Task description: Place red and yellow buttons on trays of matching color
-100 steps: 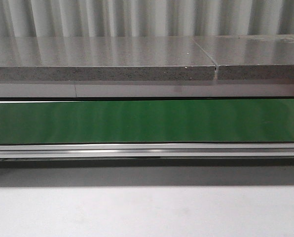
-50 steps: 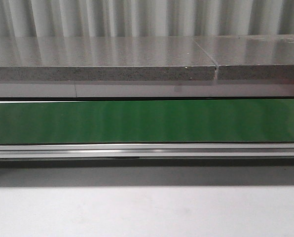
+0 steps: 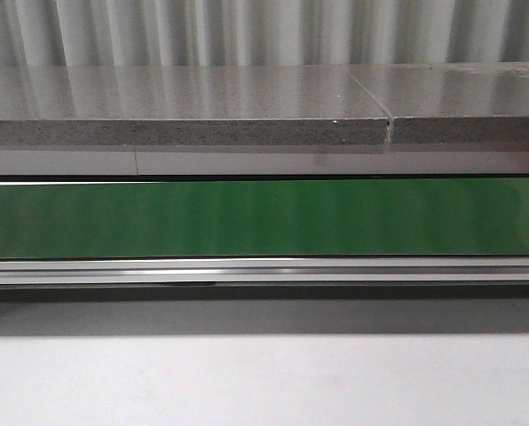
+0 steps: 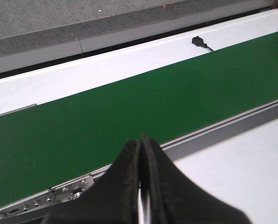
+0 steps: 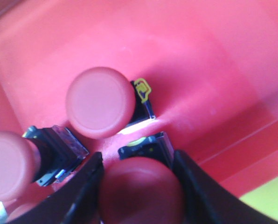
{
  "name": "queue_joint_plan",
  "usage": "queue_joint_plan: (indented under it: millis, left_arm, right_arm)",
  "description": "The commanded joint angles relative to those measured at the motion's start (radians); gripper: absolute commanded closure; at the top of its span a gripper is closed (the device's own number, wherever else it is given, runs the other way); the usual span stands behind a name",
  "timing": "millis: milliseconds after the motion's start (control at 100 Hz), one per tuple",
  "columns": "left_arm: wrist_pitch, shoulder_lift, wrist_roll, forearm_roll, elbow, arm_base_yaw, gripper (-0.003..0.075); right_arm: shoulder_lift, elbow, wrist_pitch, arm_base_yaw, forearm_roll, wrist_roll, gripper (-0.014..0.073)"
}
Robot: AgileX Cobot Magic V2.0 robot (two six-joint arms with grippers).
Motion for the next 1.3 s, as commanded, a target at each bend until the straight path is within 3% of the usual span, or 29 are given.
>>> queue_joint_plan:
  millis: [0,60,190,240,480,650,910,1030,1290]
  left_arm:
    - [-0.061,0.004,-0.001,-0.021,-0.025,-0.008,0.0741]
    - [-0.061,0.004,-0.001,-0.021,-0.025,-0.008,0.0741]
    - [-0.061,0.004,-0.001,-0.021,-0.025,-0.008,0.0741]
    - [-0.061,0.004,-0.001,-0.021,-0.025,-0.008,0.0741]
    - [-0.061,0.004,-0.001,-0.021,-0.025,-0.008,0.0741]
    - [-0.061,0.004,-0.001,-0.021,-0.025,-0.008,0.0741]
    - [-0.061,0.004,-0.001,-0.021,-0.025,-0.008,0.0741]
    - [-0.061,0.004,-0.001,-0.021,-0.025,-0.008,0.0741]
    - [-0.061,0.004,-0.001,-0.021,-0.025,-0.008,0.0741]
  right_arm:
    - [-0.038,-0.031,-0.031,-0.002,0.020,-0.002,0.0414]
    - [-0.037,-0.031,-0.024,-0.002,0.020,-0.004,0.0355]
    - [-0.044,-0.031,-0.023,-0.002,0.025,-0.005,0.0082]
    - [-0.049,-0.031,-0.024,-0.002,0.029,-0.005,0.0016]
    - [-0.126,-0.031,-0.026,-0.002,0.029,-0.015,-0.0006]
    - [-0.219,-0.031,-0.007,0.008,0.029,-0.051,0.0113]
    - [-0.346,-0.031,0.038,0.122,0.028,-0.088,0.0529]
    - [-0.386,-0.030,0.058,0.206,0.021,-0.101,0.0662]
    - [-0.473,-0.016,0.065,0.399,-0.012,-0.101,0.0659]
